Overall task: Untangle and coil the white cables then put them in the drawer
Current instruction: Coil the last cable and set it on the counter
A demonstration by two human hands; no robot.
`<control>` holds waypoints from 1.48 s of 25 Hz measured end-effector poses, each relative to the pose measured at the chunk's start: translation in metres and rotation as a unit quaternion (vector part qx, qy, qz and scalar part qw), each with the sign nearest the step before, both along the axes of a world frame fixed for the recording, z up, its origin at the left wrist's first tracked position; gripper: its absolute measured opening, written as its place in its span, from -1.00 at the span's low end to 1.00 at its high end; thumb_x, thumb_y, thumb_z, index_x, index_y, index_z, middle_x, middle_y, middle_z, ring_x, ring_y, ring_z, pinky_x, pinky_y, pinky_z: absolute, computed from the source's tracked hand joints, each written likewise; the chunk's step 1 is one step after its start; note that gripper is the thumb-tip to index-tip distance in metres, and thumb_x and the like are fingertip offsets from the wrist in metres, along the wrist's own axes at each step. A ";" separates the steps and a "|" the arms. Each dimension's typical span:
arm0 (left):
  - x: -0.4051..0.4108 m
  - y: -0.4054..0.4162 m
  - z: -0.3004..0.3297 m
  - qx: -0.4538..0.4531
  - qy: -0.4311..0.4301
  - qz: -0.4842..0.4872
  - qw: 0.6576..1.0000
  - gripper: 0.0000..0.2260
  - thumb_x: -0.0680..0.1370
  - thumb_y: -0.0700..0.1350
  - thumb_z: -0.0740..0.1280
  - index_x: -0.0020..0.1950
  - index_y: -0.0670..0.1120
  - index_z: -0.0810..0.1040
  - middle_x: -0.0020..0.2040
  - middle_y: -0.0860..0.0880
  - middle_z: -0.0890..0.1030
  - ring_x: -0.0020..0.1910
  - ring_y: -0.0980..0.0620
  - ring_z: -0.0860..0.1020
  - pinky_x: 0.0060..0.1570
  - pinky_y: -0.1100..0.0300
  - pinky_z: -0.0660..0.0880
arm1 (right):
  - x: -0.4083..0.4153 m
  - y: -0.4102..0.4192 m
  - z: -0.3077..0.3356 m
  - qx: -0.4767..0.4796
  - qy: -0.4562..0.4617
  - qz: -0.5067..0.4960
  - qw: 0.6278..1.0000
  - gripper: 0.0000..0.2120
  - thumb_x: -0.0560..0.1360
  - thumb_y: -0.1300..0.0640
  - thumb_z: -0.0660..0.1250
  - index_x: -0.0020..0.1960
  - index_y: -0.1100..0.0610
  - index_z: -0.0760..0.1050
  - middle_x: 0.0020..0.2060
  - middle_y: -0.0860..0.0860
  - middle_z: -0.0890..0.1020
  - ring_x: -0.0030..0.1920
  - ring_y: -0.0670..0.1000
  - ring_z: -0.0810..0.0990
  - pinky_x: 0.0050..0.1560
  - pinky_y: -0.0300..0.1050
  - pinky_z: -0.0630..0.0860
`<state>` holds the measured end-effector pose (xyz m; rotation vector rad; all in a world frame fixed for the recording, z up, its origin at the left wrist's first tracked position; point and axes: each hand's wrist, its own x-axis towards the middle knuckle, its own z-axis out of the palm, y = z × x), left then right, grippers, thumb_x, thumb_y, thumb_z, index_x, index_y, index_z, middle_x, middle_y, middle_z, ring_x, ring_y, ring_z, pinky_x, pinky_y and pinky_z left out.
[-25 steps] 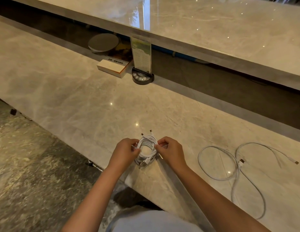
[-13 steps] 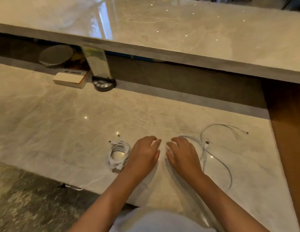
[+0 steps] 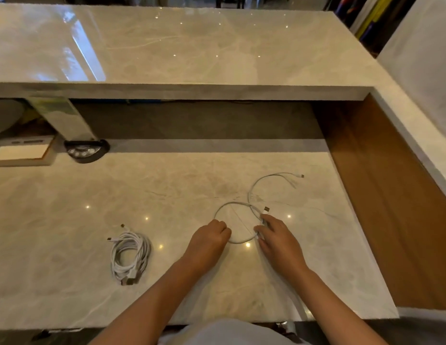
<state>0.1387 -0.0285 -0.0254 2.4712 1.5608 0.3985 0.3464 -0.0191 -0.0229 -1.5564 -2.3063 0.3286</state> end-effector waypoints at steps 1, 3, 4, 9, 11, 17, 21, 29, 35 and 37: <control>0.000 0.001 0.004 -0.003 -0.019 -0.003 1.000 -0.76 0.20 -0.35 0.50 -0.29 -0.14 0.51 -0.32 -0.06 0.52 -0.35 -0.03 0.49 -0.54 0.18 0.38 | 0.002 0.000 0.001 -0.005 0.015 -0.004 1.000 -0.73 0.30 0.35 0.45 -0.01 0.22 0.60 0.12 0.24 0.59 0.06 0.25 0.60 -0.10 0.10 0.60; -0.001 0.005 0.016 -0.006 -0.061 -0.006 0.998 -0.85 0.33 -0.30 0.43 -0.20 -0.13 0.51 -0.25 -0.07 0.54 -0.29 -0.05 0.51 -0.45 0.12 0.47 | 0.004 0.002 0.005 0.006 0.042 -0.001 0.999 -0.82 0.34 0.29 0.42 -0.06 0.19 0.61 0.06 0.20 0.60 0.04 0.22 0.59 -0.10 0.10 0.58; -0.001 0.007 0.029 -0.015 -0.087 0.002 0.996 -0.93 0.39 -0.25 0.37 -0.17 -0.13 0.52 -0.23 -0.07 0.56 -0.26 -0.06 0.52 -0.36 0.10 0.49 | 0.005 0.004 0.009 0.021 0.062 -0.008 0.998 -0.86 0.35 0.24 0.40 -0.09 0.16 0.63 0.01 0.15 0.62 0.03 0.17 0.58 -0.08 0.06 0.56; -0.005 0.037 0.102 -0.025 -0.242 0.077 0.967 -0.86 0.54 -0.09 0.23 -0.06 -0.11 0.56 -0.19 0.11 0.53 -0.19 0.17 0.47 -0.07 0.37 0.35 | -0.007 0.030 0.069 -0.004 0.305 -0.093 0.948 -0.91 0.41 0.12 0.39 -0.12 0.07 0.66 -0.23 -0.11 0.64 -0.14 -0.17 0.53 -0.08 -0.31 0.44; -0.008 0.050 0.118 -0.040 -0.277 0.092 0.956 -0.90 0.55 -0.15 0.28 -0.11 -0.10 0.57 -0.25 0.08 0.55 -0.24 0.15 0.51 -0.17 0.38 0.40 | -0.010 0.040 0.100 -0.042 0.371 -0.099 0.922 -0.87 0.43 0.27 0.40 -0.11 0.07 0.63 -0.25 -0.10 0.64 -0.18 -0.13 0.57 -0.14 -0.40 0.46; -0.026 0.048 0.126 -0.206 -0.369 0.110 0.900 -0.85 0.54 -0.21 0.29 -0.20 -0.10 0.60 -0.41 0.04 0.56 -0.38 0.15 0.53 -0.23 0.23 0.52 | 0.022 0.075 0.150 0.016 0.395 -0.184 0.900 -0.92 0.51 0.21 0.30 -0.05 0.10 0.57 -0.25 0.01 0.61 -0.31 0.01 0.58 -0.27 -0.20 0.56; -0.036 0.050 0.121 -0.239 -0.250 0.080 0.935 -0.81 0.55 -0.16 0.28 -0.22 0.01 0.59 -0.35 0.04 0.59 -0.36 0.16 0.53 -0.20 0.18 0.53 | 0.038 0.086 0.149 0.080 0.373 -0.254 0.889 -0.89 0.50 0.18 0.33 0.01 0.12 0.59 -0.13 0.02 0.63 -0.18 -0.12 0.56 -0.22 -0.35 0.51; -0.008 0.048 0.139 -0.201 -0.505 0.151 0.826 -0.79 0.54 -0.28 0.26 -0.06 -0.08 0.67 -0.34 0.08 0.62 -0.36 0.14 0.50 -0.23 0.27 0.52 | 0.005 0.059 0.131 -0.160 -0.017 -0.089 0.983 -0.87 0.47 0.13 0.29 -0.14 0.13 0.60 -0.23 0.04 0.67 -0.22 0.00 0.58 -0.16 -0.07 0.56; 0.021 0.029 0.137 -0.285 -0.397 0.060 0.870 -0.78 0.57 -0.19 0.24 -0.10 -0.09 0.68 -0.35 0.17 0.62 -0.37 0.26 0.48 -0.28 0.36 0.39 | -0.029 0.038 0.166 -0.220 0.221 -0.008 0.950 -0.91 0.39 0.14 0.41 -0.28 0.07 0.65 -0.44 -0.07 0.64 -0.37 -0.19 0.54 -0.33 -0.32 0.44; 0.017 0.024 0.141 -0.339 -0.435 0.064 0.832 -0.74 0.59 -0.20 0.18 -0.10 -0.08 0.66 -0.33 0.15 0.62 -0.36 0.22 0.45 -0.32 0.36 0.36 | -0.025 0.040 0.165 -0.185 0.217 -0.018 0.958 -0.91 0.38 0.13 0.41 -0.29 0.05 0.64 -0.42 -0.09 0.64 -0.35 -0.21 0.53 -0.34 -0.32 0.40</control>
